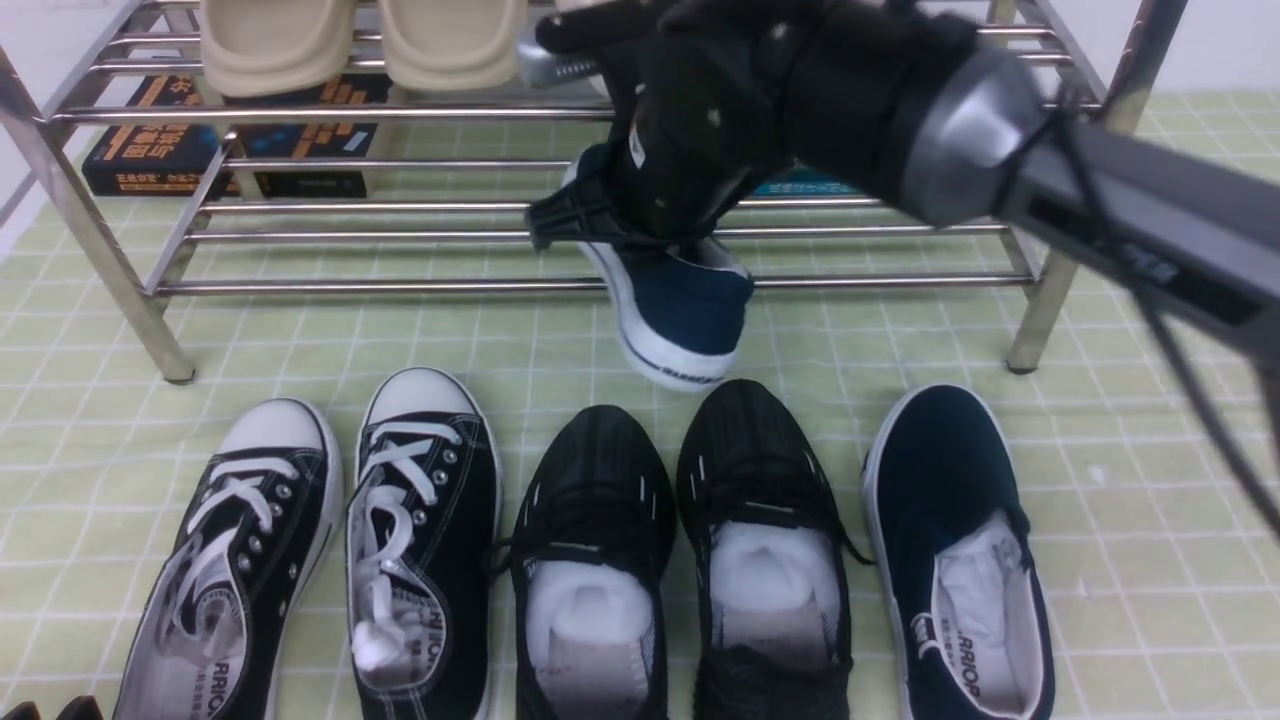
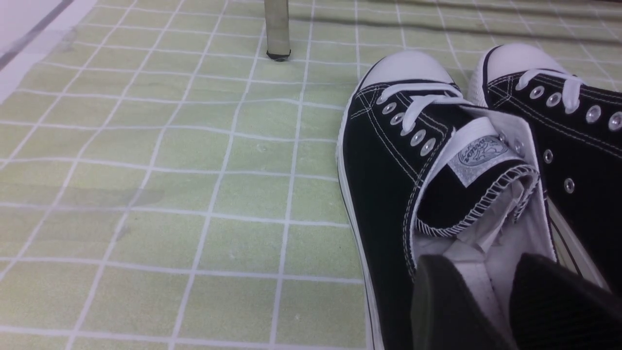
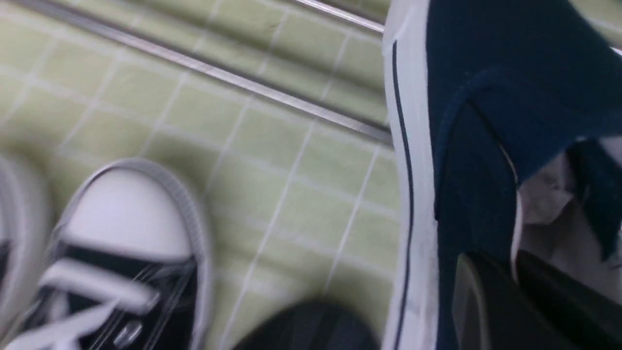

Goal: Take the shoes off the shelf with your hand from the green coffee tablecloth.

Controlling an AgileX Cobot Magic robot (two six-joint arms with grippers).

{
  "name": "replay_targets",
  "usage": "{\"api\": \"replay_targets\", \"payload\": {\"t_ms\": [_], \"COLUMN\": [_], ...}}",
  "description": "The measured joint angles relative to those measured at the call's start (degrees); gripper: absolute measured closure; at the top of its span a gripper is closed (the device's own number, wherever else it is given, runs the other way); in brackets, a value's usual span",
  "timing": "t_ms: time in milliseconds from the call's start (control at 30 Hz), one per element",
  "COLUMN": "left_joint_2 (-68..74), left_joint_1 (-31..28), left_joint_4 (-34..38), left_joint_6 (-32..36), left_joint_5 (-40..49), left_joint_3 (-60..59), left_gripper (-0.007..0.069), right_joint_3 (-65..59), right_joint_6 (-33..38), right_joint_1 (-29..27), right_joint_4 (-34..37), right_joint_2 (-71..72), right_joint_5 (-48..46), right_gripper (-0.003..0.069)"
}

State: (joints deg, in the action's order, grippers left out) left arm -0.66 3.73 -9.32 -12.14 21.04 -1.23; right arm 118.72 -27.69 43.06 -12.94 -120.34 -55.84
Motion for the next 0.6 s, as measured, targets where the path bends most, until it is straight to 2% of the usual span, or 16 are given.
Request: {"api": "replay_targets", "payload": {"t_ms": [333,600], "left_joint_2": [0.0,0.0], "left_joint_1": [0.0,0.0], "left_joint_4": [0.0,0.0], "left_joint_6": [0.0,0.0], "left_joint_5": [0.0,0.0], "left_joint_3": [0.0,0.0], "left_gripper": [0.0383,0.0383], "right_joint_3": [0.0,-1.7], "right_joint_6": [9.5,14.8], "right_joint_1": [3.2,3.3], "right_joint_4": [4.6,8.9], "right_joint_2": [8.0,17.1], "right_joint_5": [-16.2,-16.7], "right_gripper": [0.0622,0.0622]}}
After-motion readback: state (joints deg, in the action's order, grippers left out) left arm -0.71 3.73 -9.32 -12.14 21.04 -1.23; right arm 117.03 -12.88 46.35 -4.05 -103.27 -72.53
